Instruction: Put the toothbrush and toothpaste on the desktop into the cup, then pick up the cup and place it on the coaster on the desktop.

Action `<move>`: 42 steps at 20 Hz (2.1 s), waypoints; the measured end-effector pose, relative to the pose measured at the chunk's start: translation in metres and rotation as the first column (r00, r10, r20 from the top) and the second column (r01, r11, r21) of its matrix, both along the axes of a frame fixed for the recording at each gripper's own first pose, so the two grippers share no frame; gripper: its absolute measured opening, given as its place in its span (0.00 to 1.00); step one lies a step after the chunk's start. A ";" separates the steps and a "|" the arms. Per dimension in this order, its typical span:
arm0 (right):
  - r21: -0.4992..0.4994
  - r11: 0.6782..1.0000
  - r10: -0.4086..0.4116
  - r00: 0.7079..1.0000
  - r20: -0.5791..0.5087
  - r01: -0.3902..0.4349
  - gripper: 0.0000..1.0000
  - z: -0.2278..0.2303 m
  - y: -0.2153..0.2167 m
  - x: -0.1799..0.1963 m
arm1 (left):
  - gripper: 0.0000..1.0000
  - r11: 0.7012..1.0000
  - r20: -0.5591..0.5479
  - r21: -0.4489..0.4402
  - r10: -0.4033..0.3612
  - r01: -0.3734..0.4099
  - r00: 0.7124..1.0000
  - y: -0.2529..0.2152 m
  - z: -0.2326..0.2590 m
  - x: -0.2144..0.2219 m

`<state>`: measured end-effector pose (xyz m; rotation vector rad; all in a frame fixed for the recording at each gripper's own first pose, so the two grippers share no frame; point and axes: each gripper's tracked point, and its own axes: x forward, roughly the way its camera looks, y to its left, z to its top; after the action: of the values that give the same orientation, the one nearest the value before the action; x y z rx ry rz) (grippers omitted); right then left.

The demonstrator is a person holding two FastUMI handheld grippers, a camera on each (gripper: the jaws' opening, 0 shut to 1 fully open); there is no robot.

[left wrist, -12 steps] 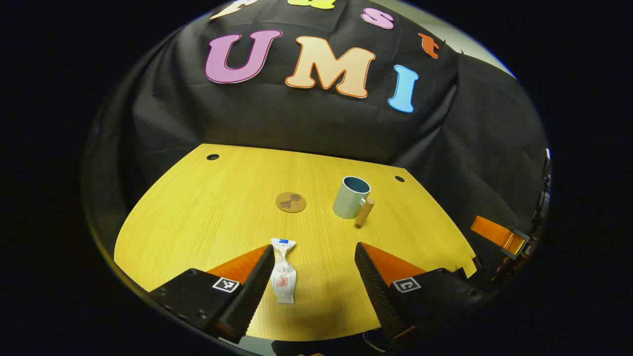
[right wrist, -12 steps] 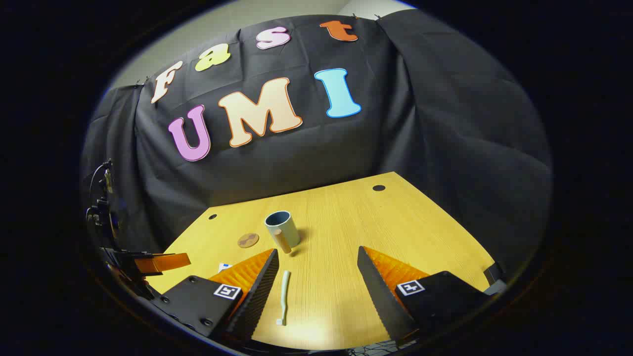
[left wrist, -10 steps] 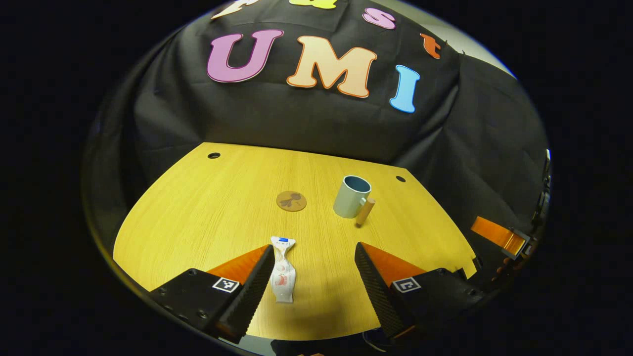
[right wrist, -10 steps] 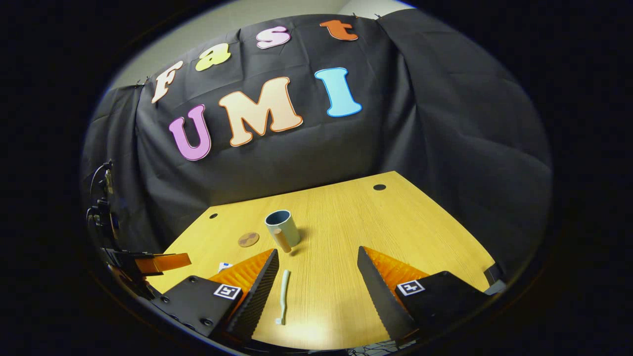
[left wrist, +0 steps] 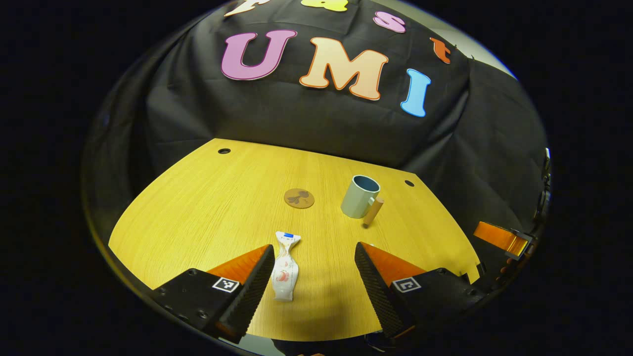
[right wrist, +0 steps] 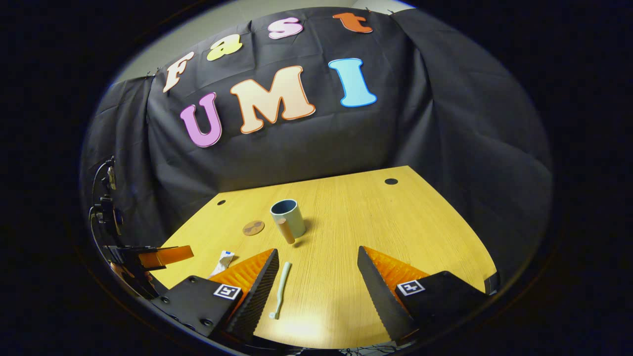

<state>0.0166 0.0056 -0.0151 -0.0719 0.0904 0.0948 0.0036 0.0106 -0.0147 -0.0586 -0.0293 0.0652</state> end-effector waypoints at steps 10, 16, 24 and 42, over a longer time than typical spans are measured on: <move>-0.061 0.998 -0.016 0.992 -0.122 0.009 0.94 -0.024 0.041 0.039 | 0.95 0.996 -0.037 0.077 0.056 -0.053 0.998 0.064 0.007 -0.009; -0.109 0.994 -0.057 0.950 -0.306 0.025 0.98 -0.070 0.068 0.070 | 0.96 0.996 -0.093 0.074 0.061 -0.055 0.994 0.099 -0.007 -0.007; -0.138 0.988 -0.138 0.835 -0.533 0.075 0.94 -0.124 0.080 0.106 | 0.96 0.997 -0.160 0.061 0.059 -0.050 0.985 0.134 -0.021 0.006; -0.275 0.950 -0.305 0.641 -0.705 0.150 0.69 -0.169 0.080 0.139 | 0.96 0.997 -0.251 0.077 0.001 0.019 0.968 0.171 -0.031 0.046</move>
<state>0.1558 0.0851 -0.1839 -0.2147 0.9436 -0.1518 0.0495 0.1814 -0.0458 0.0285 0.2222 0.0617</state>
